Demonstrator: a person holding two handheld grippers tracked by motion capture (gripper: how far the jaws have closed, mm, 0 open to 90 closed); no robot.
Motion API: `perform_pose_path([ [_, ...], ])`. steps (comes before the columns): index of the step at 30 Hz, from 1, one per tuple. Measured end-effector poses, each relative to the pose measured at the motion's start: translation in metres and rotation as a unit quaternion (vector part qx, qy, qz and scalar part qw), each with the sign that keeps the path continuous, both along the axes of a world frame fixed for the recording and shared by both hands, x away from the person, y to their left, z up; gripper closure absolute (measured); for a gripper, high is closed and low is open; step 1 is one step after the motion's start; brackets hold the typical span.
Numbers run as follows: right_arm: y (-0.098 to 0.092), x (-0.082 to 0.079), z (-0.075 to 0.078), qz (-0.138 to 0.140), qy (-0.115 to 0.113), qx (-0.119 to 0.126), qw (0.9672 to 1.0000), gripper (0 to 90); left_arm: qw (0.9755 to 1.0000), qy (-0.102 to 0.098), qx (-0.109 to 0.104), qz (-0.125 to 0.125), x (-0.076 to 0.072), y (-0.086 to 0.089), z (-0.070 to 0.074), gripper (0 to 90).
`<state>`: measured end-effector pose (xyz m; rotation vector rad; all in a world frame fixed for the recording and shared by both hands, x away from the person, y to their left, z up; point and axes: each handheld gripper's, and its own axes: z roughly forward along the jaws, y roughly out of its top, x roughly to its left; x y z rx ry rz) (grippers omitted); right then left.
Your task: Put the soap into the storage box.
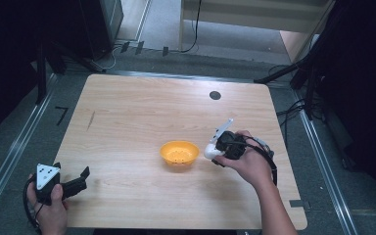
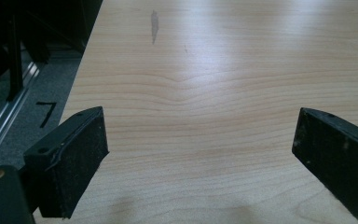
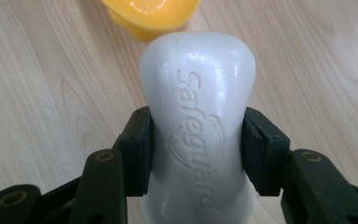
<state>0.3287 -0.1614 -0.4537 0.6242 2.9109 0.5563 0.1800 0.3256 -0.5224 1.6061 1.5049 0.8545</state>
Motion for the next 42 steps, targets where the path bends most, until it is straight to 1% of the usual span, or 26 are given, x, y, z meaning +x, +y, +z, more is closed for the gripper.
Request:
perform_pose_path([
  [4, 0.007, 0.004, 0.005, 0.011, -0.002, 0.001, 0.9999, 50.9, 1.0, -0.001, -0.001, 0.0, 0.0, 0.0, 0.0, 3.7],
  [5, 0.01, 0.004, 0.006, 0.01, -0.001, -0.003, 0.9999, 50.9, 1.0, 0.0, -0.001, 0.0, 0.0, 0.0, 0.0, 3.7],
  [8, 0.016, 0.006, 0.007, 0.028, -0.008, -0.003, 0.9996, 50.9, 1.0, 0.001, 0.0, -0.001, 0.0, 0.0, 0.0, 3.7],
  [9, 0.019, 0.006, 0.008, 0.025, -0.007, -0.004, 0.9997, 50.9, 1.0, 0.0, 0.0, -0.001, 0.0, 0.0, 0.0, 3.7],
  [11, 0.023, 0.008, 0.01, 0.035, -0.009, -0.003, 0.9993, 50.9, 1.0, 0.002, 0.001, -0.001, 0.0, 0.0, 0.0, 3.7],
  [12, 0.025, 0.007, 0.011, 0.033, -0.007, -0.003, 0.9994, 50.9, 1.0, 0.002, 0.001, -0.001, 0.0, 0.0, 0.0, 3.7],
  [20, 0.046, 0.012, 0.016, 0.07, -0.013, -0.007, 0.9975, 50.9, 1.0, 0.003, 0.001, -0.002, 0.001, 0.0, 0.0, 3.7],
  [21, 0.049, 0.012, 0.016, 0.069, -0.013, -0.006, 0.9975, 50.9, 1.0, 0.002, 0.0, -0.002, 0.001, 0.0, 0.0, 3.7],
  [23, 0.055, 0.014, 0.016, 0.078, -0.013, -0.004, 0.9968, 50.9, 1.0, 0.001, -0.001, -0.001, 0.001, 0.0, 0.0, 3.7],
  [24, 0.057, 0.014, 0.016, 0.077, -0.012, -0.007, 0.9969, 50.9, 1.0, 0.001, -0.001, -0.002, 0.001, 0.0, 0.0, 3.7],
  [25, 0.06, 0.015, 0.015, 0.084, -0.014, -0.007, 0.9964, 50.9, 1.0, 0.002, -0.001, -0.002, 0.001, 0.0, 0.0, 3.7],
  [29, 0.071, 0.016, 0.015, 0.09, -0.014, -0.01, 0.9958, 50.9, 1.0, 0.001, -0.001, -0.001, 0.001, 0.0, 0.0, 3.7],
  [32, 0.079, 0.018, 0.014, 0.101, -0.015, -0.011, 0.9948, 50.9, 1.0, 0.001, -0.002, -0.001, 0.001, 0.0, 0.0, 3.7],
  [38, 0.091, 0.02, 0.013, 0.111, -0.013, -0.016, 0.9936, 50.9, 1.0, 0.001, -0.001, -0.001, 0.001, 0.0, 0.0, 3.7],
  [39, 0.093, 0.021, 0.013, 0.118, -0.017, -0.015, 0.9927, 50.9, 1.0, 0.001, -0.001, -0.001, 0.001, 0.0, 0.0, 3.7],
  [42, 0.099, 0.021, 0.014, 0.123, -0.017, -0.016, 0.9922, 50.9, 1.0, 0.002, -0.001, -0.002, 0.001, 0.0, 0.0, 3.7],
])
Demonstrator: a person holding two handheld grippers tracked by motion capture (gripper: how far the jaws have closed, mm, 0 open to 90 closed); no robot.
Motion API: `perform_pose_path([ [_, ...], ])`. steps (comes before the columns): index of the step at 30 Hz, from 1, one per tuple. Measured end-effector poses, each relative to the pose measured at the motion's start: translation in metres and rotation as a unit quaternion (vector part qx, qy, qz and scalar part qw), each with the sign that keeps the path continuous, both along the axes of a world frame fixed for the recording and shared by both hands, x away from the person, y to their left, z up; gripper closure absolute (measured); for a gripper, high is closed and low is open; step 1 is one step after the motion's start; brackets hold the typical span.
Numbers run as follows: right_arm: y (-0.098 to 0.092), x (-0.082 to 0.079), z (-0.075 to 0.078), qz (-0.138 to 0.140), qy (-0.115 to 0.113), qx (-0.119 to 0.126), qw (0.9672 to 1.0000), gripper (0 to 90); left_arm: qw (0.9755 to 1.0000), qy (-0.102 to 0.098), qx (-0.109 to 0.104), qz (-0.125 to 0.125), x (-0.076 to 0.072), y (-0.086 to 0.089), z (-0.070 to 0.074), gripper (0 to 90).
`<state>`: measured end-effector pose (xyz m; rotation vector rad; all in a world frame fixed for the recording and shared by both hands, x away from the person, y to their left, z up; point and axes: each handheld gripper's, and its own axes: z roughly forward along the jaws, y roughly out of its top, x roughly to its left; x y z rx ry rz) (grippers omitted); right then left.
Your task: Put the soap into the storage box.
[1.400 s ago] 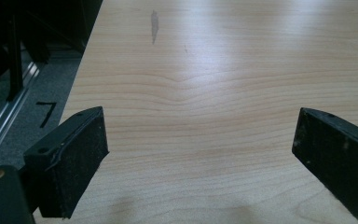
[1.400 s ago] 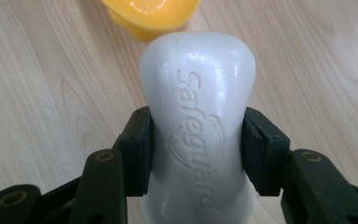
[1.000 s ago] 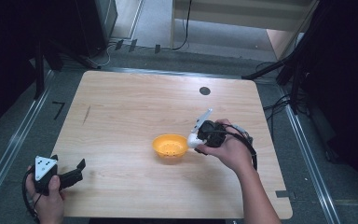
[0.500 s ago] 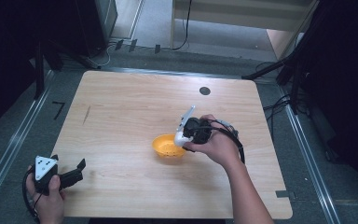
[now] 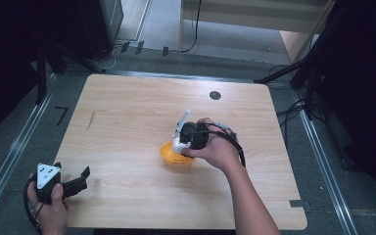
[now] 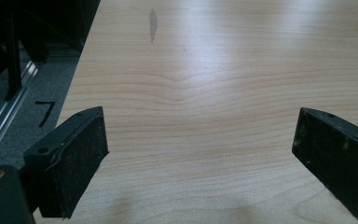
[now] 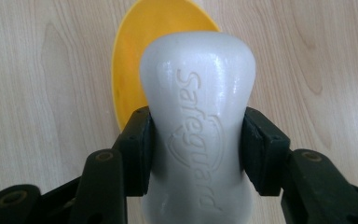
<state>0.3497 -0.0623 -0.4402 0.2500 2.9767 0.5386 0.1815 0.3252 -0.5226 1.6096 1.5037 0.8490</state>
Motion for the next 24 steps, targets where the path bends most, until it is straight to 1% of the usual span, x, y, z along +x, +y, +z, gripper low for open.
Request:
perform_pose_path([
  [1, 0.003, 0.001, -0.001, 0.006, -0.001, 0.0, 1.0, 50.9, 1.0, 0.0, 0.0, 0.0, 0.0, 0.0, 0.0, 3.7],
  [5, 0.008, 0.002, -0.004, 0.014, -0.001, -0.003, 0.9999, 50.9, 1.0, 0.0, 0.0, -0.001, 0.0, 0.0, 0.0, 3.7],
  [8, 0.011, 0.003, -0.007, 0.017, 0.0, -0.005, 0.9998, 50.8, 1.0, 0.0, 0.0, 0.0, 0.0, 0.0, 0.0, 3.7],
  [9, 0.013, 0.003, -0.008, 0.015, 0.002, -0.009, 0.9999, 50.9, 1.0, 0.0, 0.0, -0.001, 0.0, 0.0, 0.0, 3.7],
  [11, 0.014, 0.004, -0.01, 0.02, 0.001, -0.009, 0.9998, 50.8, 1.0, 0.001, 0.001, -0.001, 0.0, 0.0, 0.0, 3.7],
  [15, 0.017, 0.003, -0.013, 0.018, 0.003, -0.014, 0.9997, 50.8, 1.0, 0.001, 0.001, -0.001, 0.0, 0.0, 0.0, 3.7],
  [18, 0.018, 0.004, -0.015, 0.022, 0.002, -0.017, 0.9996, 50.8, 1.0, 0.001, 0.0, -0.001, 0.0, 0.0, 0.0, 3.7],
  [20, 0.019, 0.004, -0.019, 0.022, 0.008, -0.017, 0.9996, 50.8, 1.0, 0.001, 0.001, -0.001, 0.0, 0.0, 0.0, 3.7],
  [22, 0.019, 0.004, -0.02, 0.017, 0.01, -0.02, 0.9996, 50.7, 1.0, 0.001, 0.001, -0.001, 0.0, 0.0, 0.0, 3.7],
  [24, 0.018, 0.005, -0.022, 0.012, 0.009, -0.016, 0.9998, 50.5, 1.0, 0.001, 0.001, -0.001, 0.0, 0.0, 0.0, 3.7],
])
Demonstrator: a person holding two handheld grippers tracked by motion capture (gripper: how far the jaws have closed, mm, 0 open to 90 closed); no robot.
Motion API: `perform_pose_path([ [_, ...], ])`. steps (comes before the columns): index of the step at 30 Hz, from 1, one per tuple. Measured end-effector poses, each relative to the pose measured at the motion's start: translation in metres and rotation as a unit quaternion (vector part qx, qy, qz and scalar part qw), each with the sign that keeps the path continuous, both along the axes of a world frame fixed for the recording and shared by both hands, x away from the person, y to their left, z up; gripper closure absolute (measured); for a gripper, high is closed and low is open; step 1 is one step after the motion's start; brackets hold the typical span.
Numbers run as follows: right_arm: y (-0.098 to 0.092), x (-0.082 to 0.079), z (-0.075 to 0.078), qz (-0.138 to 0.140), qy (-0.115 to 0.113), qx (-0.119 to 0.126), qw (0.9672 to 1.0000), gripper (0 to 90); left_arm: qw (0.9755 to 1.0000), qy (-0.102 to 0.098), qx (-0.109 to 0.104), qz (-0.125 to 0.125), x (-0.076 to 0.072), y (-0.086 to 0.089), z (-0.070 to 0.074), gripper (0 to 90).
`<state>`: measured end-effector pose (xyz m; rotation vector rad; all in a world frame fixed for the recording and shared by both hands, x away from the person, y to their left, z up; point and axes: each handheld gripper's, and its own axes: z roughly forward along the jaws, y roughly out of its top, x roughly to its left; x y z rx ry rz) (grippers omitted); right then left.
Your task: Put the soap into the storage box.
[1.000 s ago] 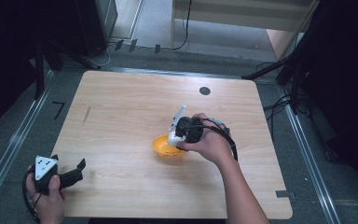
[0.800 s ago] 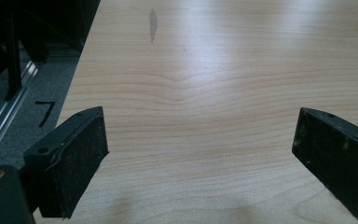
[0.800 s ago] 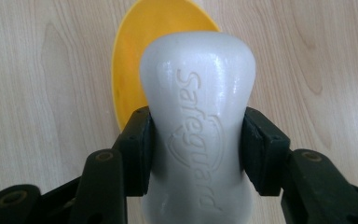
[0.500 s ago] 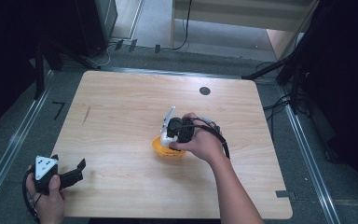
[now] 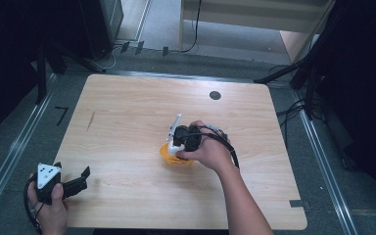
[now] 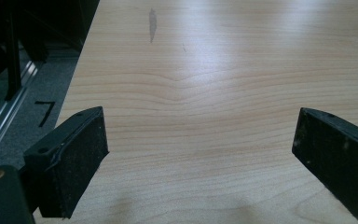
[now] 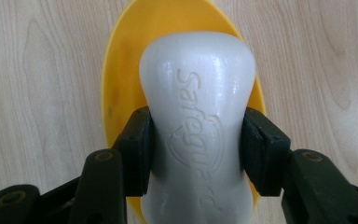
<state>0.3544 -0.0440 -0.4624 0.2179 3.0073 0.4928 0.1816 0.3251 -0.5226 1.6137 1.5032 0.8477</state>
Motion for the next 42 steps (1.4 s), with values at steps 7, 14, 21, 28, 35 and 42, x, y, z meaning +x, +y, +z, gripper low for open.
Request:
perform_pose_path([
  [7, -0.01, 0.003, 0.006, -0.039, 0.023, 0.038, 0.9983, 46.2, 1.0, -0.002, 0.0, 0.0, 0.0, 0.0, 0.0, 3.7],
  [14, -0.026, 0.001, 0.016, -0.058, 0.026, 0.053, 0.9966, 43.0, 1.0, -0.001, 0.001, 0.0, 0.0, 0.0, 0.0, 3.7],
  [21, -0.048, -0.003, 0.02, -0.076, 0.018, 0.066, 0.9948, 42.9, 1.0, -0.001, 0.004, -0.001, 0.0, -0.001, 0.0, 3.7],
  [28, -0.068, -0.006, 0.019, -0.091, 0.016, 0.073, 0.9931, 42.9, 1.0, -0.002, 0.005, -0.001, 0.0, -0.001, 0.0, 3.7],
  [35, -0.088, -0.008, 0.014, -0.108, 0.017, 0.077, 0.991, 42.7, 1.0, -0.001, 0.006, -0.001, 0.0, -0.001, 0.0, 3.7],
  [42, -0.106, -0.011, 0.004, -0.123, 0.023, 0.08, 0.9889, 41.6, 1.0, -0.002, 0.006, -0.001, 0.0, -0.001, 0.0, 3.7],
])
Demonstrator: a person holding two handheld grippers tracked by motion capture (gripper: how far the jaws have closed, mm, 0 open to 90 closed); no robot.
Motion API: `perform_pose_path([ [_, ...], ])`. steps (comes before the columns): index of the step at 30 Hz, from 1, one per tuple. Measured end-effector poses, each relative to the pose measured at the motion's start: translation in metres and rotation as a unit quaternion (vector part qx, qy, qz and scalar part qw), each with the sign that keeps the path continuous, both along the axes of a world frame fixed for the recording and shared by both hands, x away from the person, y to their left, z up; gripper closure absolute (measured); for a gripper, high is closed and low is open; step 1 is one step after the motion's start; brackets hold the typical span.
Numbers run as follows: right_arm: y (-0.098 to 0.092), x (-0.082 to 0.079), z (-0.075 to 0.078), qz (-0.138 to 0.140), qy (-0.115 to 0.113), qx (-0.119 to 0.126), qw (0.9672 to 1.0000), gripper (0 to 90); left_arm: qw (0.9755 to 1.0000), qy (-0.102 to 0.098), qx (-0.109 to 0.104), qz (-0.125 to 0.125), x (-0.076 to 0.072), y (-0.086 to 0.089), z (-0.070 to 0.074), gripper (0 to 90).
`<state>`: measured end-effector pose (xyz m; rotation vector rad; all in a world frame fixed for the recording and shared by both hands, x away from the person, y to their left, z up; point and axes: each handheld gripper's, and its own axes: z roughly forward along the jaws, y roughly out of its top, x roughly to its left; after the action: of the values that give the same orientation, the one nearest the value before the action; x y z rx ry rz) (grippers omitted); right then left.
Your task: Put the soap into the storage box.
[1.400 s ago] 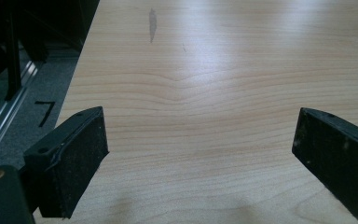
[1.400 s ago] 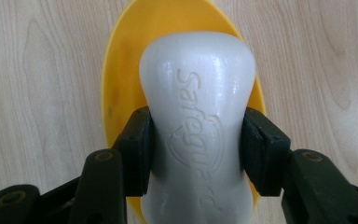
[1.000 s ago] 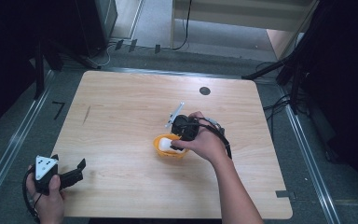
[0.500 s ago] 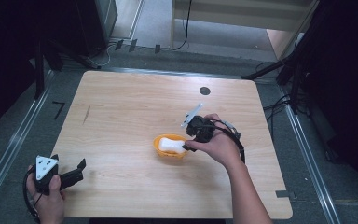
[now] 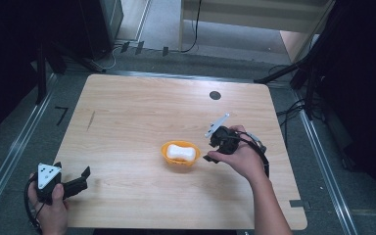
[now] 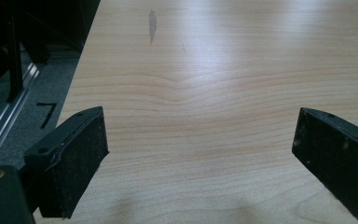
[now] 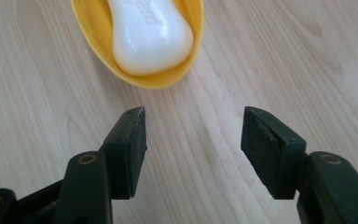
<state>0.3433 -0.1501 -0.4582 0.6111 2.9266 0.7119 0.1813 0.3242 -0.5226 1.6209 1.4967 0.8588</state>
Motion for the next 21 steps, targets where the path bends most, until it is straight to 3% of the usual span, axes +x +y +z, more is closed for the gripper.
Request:
perform_pose_path([
  [5, -0.014, -0.004, -0.007, -0.023, 0.006, 0.006, 0.9997, 39.6, 1.0, 0.0, -0.001, 0.0, 0.0, 0.0, 0.0, 3.7],
  [12, -0.036, -0.009, -0.016, -0.054, 0.01, 0.035, 0.9979, 38.4, 1.0, -0.001, -0.001, 0.001, 0.0, 0.0, 0.0, 3.7],
  [21, -0.056, -0.019, -0.023, -0.086, -0.013, 0.047, 0.9951, 31.5, 1.0, -0.002, -0.001, 0.001, 0.0, 0.0, 0.0, 3.7],
])
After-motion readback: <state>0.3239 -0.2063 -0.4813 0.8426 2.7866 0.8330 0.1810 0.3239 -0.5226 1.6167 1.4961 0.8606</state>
